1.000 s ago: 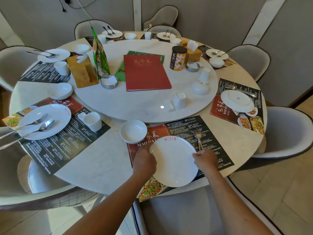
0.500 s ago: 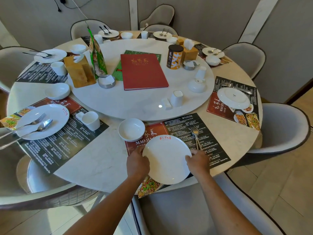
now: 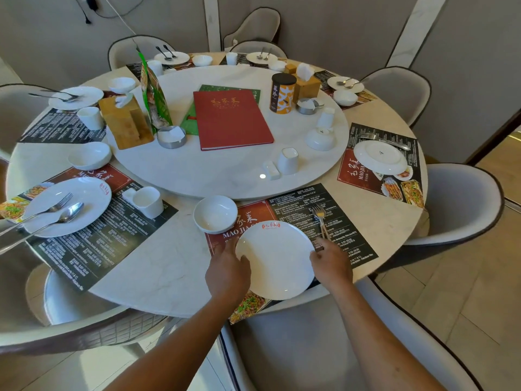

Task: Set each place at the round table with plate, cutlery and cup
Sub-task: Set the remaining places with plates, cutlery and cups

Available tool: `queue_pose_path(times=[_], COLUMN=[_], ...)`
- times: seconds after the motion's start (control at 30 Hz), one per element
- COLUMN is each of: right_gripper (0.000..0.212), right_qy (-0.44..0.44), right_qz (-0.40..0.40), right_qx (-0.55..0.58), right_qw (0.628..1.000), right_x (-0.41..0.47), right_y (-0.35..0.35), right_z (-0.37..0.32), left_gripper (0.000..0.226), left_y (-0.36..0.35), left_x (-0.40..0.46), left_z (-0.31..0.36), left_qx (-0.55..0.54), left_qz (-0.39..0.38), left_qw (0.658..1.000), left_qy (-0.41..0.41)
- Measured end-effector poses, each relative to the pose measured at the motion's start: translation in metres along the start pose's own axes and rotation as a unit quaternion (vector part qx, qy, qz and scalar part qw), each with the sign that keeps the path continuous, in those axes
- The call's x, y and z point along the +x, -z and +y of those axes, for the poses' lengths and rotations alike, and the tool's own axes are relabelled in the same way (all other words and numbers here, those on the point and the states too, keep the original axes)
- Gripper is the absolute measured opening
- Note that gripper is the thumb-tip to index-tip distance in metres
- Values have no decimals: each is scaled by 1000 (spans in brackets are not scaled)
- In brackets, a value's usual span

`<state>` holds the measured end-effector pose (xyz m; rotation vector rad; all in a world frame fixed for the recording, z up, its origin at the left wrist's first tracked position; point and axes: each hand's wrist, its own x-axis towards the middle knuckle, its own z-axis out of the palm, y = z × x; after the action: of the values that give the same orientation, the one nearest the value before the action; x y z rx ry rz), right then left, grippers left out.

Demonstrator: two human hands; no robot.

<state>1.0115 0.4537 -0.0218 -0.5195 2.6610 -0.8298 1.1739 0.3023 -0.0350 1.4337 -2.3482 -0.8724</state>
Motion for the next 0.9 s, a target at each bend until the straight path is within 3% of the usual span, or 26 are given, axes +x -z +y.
queue_pose_path(times=[0.13,0.3,0.4,0.5,0.63,0.77,0.9], right_gripper=[24,25,32,26,43,58,57], right_qy=[0,-22,-10,24,71,120,124], right_qz=[32,65,53,18,1,-9,-19], right_qx=[5,-42,-74,-147,-197,-207,-181], right_qw=[999,997,996,989,978,971,976], right_x=[-6,5,13,24,29,25,24], right_y=[19,41,47,50,55,58,61], right_z=[11,31,42,57,72,87,91], left_gripper=[40,26,28,26,23,21,16], left_y=[-11,-35,-54,-75,-102,-115,-120], left_x=[-18,-25,-26,-24,-13,-5,-4], left_z=[27,90,127,159,180,192,201], left_qx=[73,81,102,131,181,234,261], left_qz=[51,-17,-47,-76,-87,-94,-109], left_qw=[993,984,981,977,971,961,954], left_qy=[-80,-155,-158,-148,-129,-113,-97])
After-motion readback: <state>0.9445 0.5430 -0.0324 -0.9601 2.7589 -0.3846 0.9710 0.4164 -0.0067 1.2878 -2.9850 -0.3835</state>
